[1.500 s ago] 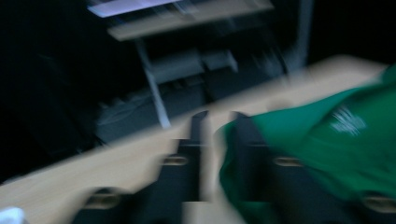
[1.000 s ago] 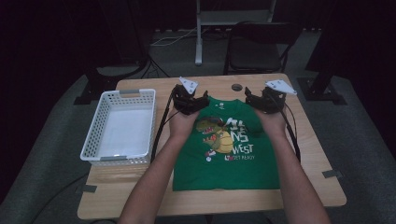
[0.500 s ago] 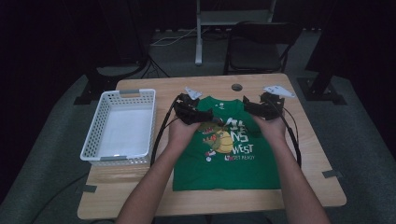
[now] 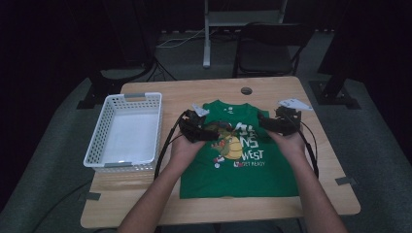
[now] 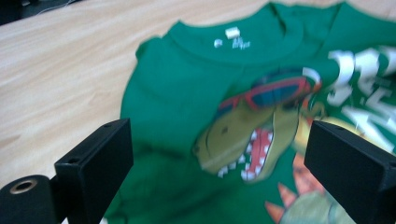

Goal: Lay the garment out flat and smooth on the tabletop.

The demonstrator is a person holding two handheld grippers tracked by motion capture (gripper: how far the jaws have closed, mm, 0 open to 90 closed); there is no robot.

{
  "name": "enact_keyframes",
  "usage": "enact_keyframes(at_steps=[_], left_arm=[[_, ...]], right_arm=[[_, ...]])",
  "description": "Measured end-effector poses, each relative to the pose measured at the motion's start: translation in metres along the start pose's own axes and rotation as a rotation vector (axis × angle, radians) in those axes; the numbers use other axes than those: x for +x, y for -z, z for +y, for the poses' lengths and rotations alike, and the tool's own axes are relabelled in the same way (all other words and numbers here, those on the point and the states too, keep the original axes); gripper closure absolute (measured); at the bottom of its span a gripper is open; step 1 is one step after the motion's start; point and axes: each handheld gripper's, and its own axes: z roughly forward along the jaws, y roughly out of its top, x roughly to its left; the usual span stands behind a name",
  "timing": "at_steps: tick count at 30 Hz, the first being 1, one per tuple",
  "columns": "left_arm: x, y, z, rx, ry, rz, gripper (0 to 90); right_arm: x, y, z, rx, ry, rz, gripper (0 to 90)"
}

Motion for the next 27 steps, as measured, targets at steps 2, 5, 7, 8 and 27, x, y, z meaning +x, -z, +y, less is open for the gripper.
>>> enact_keyframes(at_steps=[2, 5, 7, 8, 27], left_arm=[[-0.001, -0.001, -0.005, 0.027, -0.01, -0.006, 9.3], [-0.003, -0.002, -0.012, 0.076, -0.019, -0.017, 9.3], [-0.004, -0.001, -0.016, 0.079, -0.022, -0.026, 9.3], [-0.005, 0.0, -0.018, 0.085, -0.021, -0.031, 9.3], [-0.018, -0.004, -0.037, 0.184, -0.068, -0.073, 9.3]], right_arm=[[-0.003, 0.004, -0.004, 0.015, -0.005, 0.012, 10.7], [-0.005, 0.01, -0.013, 0.045, -0.001, 0.061, 10.7], [-0.006, 0.012, -0.021, 0.073, 0.012, 0.076, 10.6], [-0.007, 0.012, -0.025, 0.097, 0.014, 0.078, 10.6], [0.003, 0.015, -0.072, 0.318, 0.056, 0.103, 10.7]])
